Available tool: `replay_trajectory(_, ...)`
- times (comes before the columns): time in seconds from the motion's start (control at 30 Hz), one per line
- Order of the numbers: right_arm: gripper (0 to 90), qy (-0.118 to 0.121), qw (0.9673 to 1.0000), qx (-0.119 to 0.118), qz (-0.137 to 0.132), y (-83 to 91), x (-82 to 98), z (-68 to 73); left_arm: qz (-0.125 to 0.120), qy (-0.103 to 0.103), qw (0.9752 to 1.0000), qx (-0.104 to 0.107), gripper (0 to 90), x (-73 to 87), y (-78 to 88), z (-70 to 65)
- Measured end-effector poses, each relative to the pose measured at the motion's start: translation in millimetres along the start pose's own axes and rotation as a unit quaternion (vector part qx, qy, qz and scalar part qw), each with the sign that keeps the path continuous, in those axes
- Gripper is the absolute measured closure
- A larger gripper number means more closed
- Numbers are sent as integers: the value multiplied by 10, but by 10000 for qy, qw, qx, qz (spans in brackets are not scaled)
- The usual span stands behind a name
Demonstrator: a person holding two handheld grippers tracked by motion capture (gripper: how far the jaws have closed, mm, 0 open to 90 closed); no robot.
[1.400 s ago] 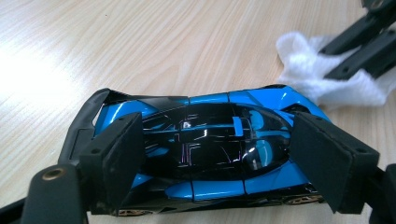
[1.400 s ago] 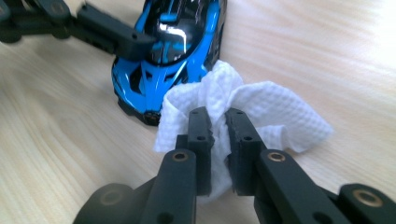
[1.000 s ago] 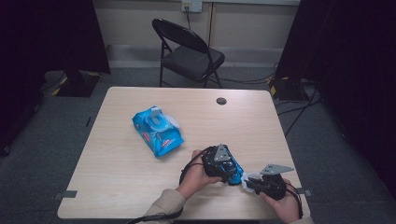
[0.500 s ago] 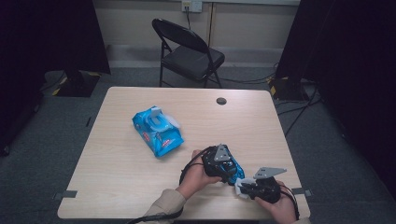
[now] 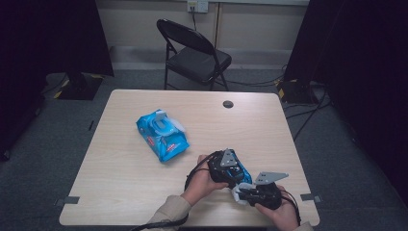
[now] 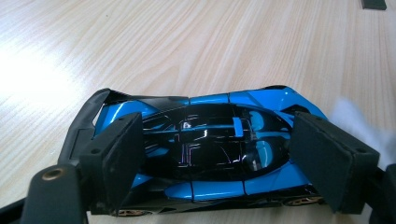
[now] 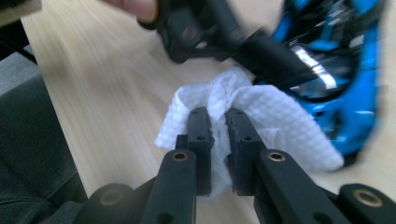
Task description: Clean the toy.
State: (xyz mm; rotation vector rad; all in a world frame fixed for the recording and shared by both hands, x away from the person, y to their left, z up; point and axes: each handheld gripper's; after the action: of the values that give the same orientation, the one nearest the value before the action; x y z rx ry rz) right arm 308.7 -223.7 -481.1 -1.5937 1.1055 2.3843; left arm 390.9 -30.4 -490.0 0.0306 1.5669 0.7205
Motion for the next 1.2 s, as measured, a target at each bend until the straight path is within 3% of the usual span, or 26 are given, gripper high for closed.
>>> replay_trajectory(0.13, 817, -77, 9992, 194, -355, 223, -80, -107, -21, -5, 10000, 7, 180, 3, -1, 2)
replay_trajectory(0.23, 817, -186, 9968, 425, -655, 374, -146, -220, -28, -2, 10000, 22, 181, 4, -1, 3)
replay_trajectory(0.43, 816, -185, 9904, 1087, -839, 448, -244, -472, 19, -41, 10000, 43, 180, -4, 0, 9)
replay_trajectory(0.63, 815, -353, 9853, 1412, -896, 303, -299, -701, -8, -33, 10000, 37, 180, 3, 1, 7)
replay_trajectory(0.87, 815, -389, 9853, 1488, -742, -39, -449, -867, 0, -50, 10000, 57, 180, 0, 0, 13)
replay_trajectory(1.2, 815, -383, 9854, 1565, -546, -475, -536, -956, -72, -32, 9999, 104, 180, 17, 6, 26)
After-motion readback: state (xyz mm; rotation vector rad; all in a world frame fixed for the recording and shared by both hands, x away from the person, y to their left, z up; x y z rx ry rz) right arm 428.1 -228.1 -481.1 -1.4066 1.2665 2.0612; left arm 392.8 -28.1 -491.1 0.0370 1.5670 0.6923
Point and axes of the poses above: each handheld gripper's, and its own axes: y roughly backward along the jaws, x roughly out of its underside, z roughly to its left, and after that the axes turned 10 degrees about -z, right-handed
